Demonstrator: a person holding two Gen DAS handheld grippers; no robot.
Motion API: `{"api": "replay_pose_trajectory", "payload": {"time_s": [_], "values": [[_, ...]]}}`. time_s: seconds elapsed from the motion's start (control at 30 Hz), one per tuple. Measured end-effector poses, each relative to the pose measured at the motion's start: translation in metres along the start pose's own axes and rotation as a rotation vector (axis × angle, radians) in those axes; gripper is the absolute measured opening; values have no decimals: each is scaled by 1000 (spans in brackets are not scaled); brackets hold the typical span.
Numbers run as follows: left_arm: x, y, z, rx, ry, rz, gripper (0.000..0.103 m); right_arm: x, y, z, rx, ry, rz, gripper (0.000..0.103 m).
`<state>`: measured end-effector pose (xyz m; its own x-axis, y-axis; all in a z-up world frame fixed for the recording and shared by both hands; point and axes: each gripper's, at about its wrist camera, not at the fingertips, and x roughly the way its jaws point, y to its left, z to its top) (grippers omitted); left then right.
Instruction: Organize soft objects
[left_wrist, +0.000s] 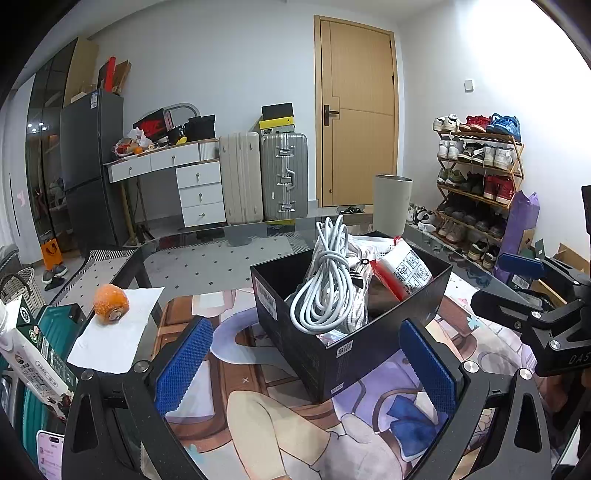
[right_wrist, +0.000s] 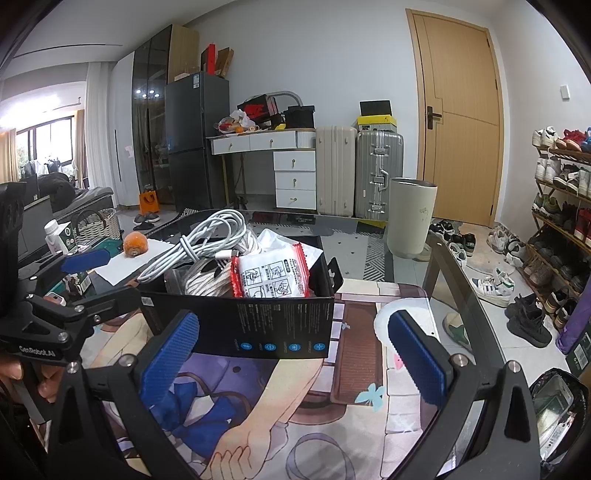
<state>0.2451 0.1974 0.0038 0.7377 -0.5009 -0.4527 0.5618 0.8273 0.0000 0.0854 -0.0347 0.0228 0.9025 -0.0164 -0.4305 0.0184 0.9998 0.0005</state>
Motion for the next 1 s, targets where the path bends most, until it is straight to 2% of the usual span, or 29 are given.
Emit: {"api": "replay_pose_trajectory", "payload": {"time_s": [0.57, 1.0], "values": [[0, 1, 0, 0, -2, 0, 103, -2, 2, 0, -2, -8, -32, 103], [0, 1, -1, 2, -3, 1, 103, -6, 6, -1, -22, -30, -11, 103]]}}
